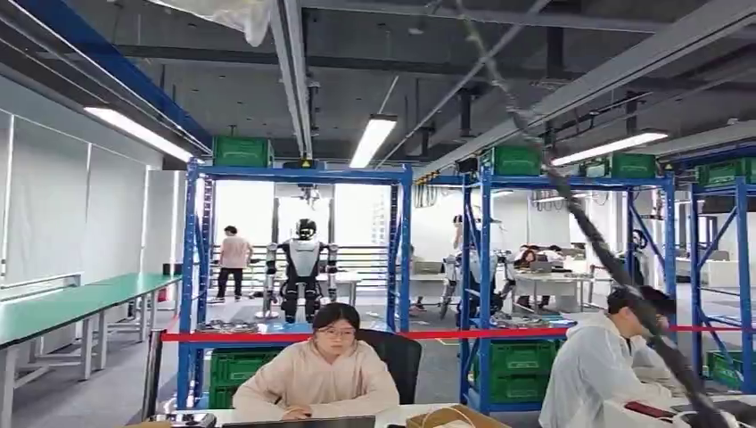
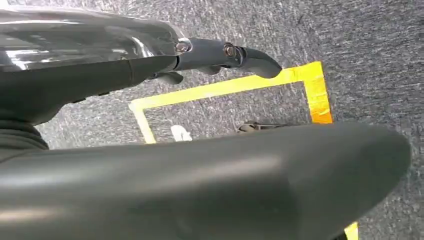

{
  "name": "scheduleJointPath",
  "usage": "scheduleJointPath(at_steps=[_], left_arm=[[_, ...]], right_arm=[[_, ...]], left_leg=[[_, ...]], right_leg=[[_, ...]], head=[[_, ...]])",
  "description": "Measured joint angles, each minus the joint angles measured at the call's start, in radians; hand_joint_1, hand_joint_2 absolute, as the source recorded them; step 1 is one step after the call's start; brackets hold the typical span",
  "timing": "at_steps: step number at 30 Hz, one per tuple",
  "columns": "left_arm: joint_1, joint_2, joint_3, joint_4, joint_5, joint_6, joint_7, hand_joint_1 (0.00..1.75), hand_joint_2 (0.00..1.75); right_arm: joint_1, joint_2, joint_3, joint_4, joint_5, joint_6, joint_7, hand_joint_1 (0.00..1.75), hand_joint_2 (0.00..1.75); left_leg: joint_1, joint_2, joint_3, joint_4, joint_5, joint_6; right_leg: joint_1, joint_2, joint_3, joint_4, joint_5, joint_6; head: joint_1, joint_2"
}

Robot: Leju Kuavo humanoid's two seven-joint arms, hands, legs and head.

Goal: Take the parts from the cabinet and place them on the table.

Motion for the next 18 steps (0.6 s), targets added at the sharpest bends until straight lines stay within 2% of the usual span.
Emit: scheduleJointPath(at_steps=[2, 3, 4, 5, 7, 8, 9, 10, 12, 14, 15, 17, 18], left_arm=[[0.002, 0.004, 0.000, 0.000, 0.004, 0.000, -0.006, 0.00, 0.00], [0.005, 0.004, -0.001, 0.000, 0.008, -0.003, -0.010, 0.00, 0.00], [0.007, 0.005, -0.002, 0.000, 0.010, -0.004, -0.013, 0.00, 0.00], [0.008, 0.006, -0.006, 0.000, 0.013, -0.006, -0.017, 0.00, 0.00], [0.010, 0.010, -0.010, 0.000, 0.021, -0.007, -0.028, 0.00, 0.00], [0.010, 0.011, -0.012, 0.000, 0.025, -0.008, -0.033, 0.00, 0.00], [0.010, 0.011, -0.015, 0.000, 0.029, -0.010, -0.038, 0.00, 0.00], [0.009, 0.012, -0.018, 0.000, 0.033, -0.013, -0.042, 0.00, 0.00], [0.016, 0.012, -0.024, 0.000, 0.040, -0.019, -0.047, 0.00, 0.00], [0.016, 0.012, -0.029, 0.000, 0.044, -0.019, -0.048, 0.00, 0.00], [0.015, 0.012, -0.029, 0.000, 0.049, -0.019, -0.047, 0.00, 0.00], [0.017, 0.012, -0.029, 0.000, 0.055, -0.018, -0.046, 0.00, 0.00], [0.020, 0.012, -0.029, 0.000, 0.057, -0.018, -0.045, 0.00, 0.00]], right_arm=[[0.000, -0.003, -0.003, -0.013, -0.076, 0.060, -0.076, 0.00, 0.00], [0.004, -0.008, -0.009, -0.024, -0.134, 0.093, -0.123, 0.00, 0.00], [0.009, -0.018, -0.015, -0.043, -0.204, 0.122, -0.172, 0.00, 0.00], [0.016, -0.033, -0.025, -0.070, -0.302, 0.158, -0.233, 0.00, 0.00], [0.048, -0.063, -0.053, -0.141, -0.507, 0.208, -0.342, 0.00, 0.00], [0.074, -0.075, -0.072, -0.184, -0.615, 0.222, -0.392, 0.00, 0.00], [0.125, -0.088, -0.109, -0.257, -0.765, 0.242, -0.452, 0.00, 0.00], [0.193, -0.095, -0.151, -0.349, -0.893, 0.264, -0.494, 0.00, 0.00], [0.335, -0.084, -0.229, -0.510, -1.128, 0.327, -0.542, 0.00, 0.00], [0.473, -0.063, -0.300, -0.703, -1.270, 0.374, -0.559, 0.00, 0.00], [0.538, -0.055, -0.322, -0.800, -1.299, 0.394, -0.574, 0.00, 0.00], [0.671, -0.043, -0.352, -0.972, -1.303, 0.410, -0.612, 0.00, 0.00], [0.728, -0.039, -0.360, -1.026, -1.298, 0.415, -0.623, 0.00, 0.00]], left_leg=[[0.000, 0.000, -0.068, 0.150, -0.067, -0.003], [0.000, 0.000, -0.092, 0.201, -0.078, -0.004], [0.000, 0.000, -0.095, 0.205, -0.067, -0.006], [0.001, 0.000, -0.077, 0.163, -0.035, -0.007], [0.005, 0.001, 0.006, -0.007, 0.057, -0.010], [0.006, 0.001, 0.027, -0.054, 0.061, -0.011], [0.003, 0.000, 0.038, -0.073, 0.051, -0.005], [0.002, -0.002, 0.037, -0.066, 0.050, 0.001], [-0.002, -0.006, 0.040, -0.066, 0.047, 0.011], [0.005, -0.005, 0.045, -0.070, 0.048, 0.021], [0.005, -0.006, 0.046, -0.070, 0.046, 0.026], [0.002, -0.005, 0.047, -0.069, 0.046, 0.032], [0.001, -0.005, 0.047, -0.069, 0.046, 0.032]], right_leg=[[0.003, 0.000, 0.001, 0.000, -0.001, -0.002], [0.004, 0.000, 0.001, 0.000, -0.001, -0.002], [0.004, 0.000, 0.001, 0.001, -0.001, -0.002], [0.004, 0.000, 0.002, 0.002, -0.002, -0.001], [0.000, 0.000, 0.004, 0.010, -0.008, 0.008], [0.002, 0.000, 0.002, 0.014, -0.013, 0.014], [0.012, -0.001, -0.006, 0.026, -0.017, 0.020], [0.009, 0.000, -0.002, 0.019, -0.016, 0.022], [0.007, -0.005, 0.005, 0.017, -0.017, 0.026], [0.005, -0.003, 0.003, 0.034, -0.042, 0.036], [0.003, -0.003, -0.016, 0.084, -0.075, 0.043], [-0.002, -0.003, -0.089, 0.243, -0.154, 0.049], [-0.003, -0.003, -0.120, 0.309, -0.180, 0.050]], head=[[0.000, 0.000], [0.000, 0.000], [0.000, 0.000], [0.000, 0.000], [0.000, 0.000], [0.000, 0.000], [0.001, 0.000], [0.000, 0.000], [-0.001, 0.000], [-0.001, 0.000], [-0.001, 0.000], [-0.001, 0.000], [-0.001, 0.000]])
